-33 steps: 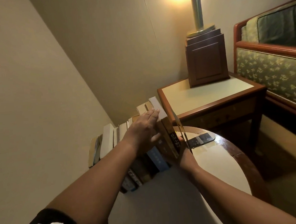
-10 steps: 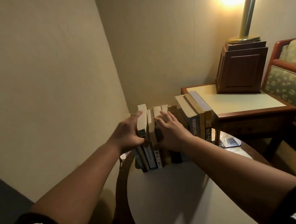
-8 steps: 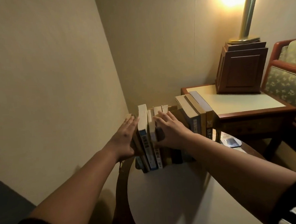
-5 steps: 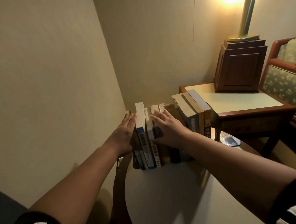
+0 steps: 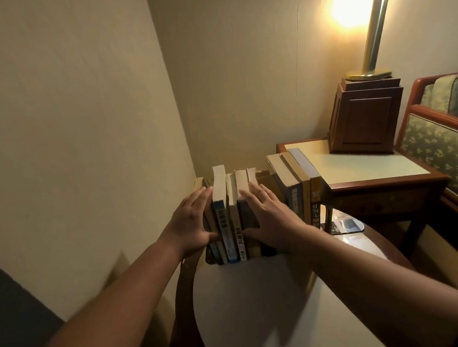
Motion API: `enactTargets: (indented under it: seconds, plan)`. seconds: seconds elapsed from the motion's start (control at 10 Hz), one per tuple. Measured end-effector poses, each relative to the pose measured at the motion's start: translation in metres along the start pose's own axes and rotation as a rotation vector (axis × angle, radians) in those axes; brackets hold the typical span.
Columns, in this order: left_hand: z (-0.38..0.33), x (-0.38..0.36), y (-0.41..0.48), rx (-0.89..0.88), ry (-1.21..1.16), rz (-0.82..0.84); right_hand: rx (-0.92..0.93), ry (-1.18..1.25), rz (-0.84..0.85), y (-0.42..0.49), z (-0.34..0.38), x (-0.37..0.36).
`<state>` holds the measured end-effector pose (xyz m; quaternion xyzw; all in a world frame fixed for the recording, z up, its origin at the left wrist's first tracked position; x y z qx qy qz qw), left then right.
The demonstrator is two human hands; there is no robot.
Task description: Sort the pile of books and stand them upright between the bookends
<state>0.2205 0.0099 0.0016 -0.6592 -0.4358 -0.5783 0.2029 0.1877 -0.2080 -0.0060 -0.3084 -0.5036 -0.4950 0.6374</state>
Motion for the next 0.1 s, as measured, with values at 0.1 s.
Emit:
enactTargets:
  seconds: [0.1]
  plan:
    - [-0.0208,0.0006,-0.0383,-0.03,-0.049,-0.041,-0.002,0.045,-0.127,-0.0493,0.006,-0.009]
Point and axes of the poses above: each hand's wrist, its own y-axis towards the middle knuckle, its own x-axis out of the back of the hand, z = x × y, the point moved 3 cm from there along y, towards the middle knuckle, and after that the axes turned 9 degrees about z, right-handed, at the moved point
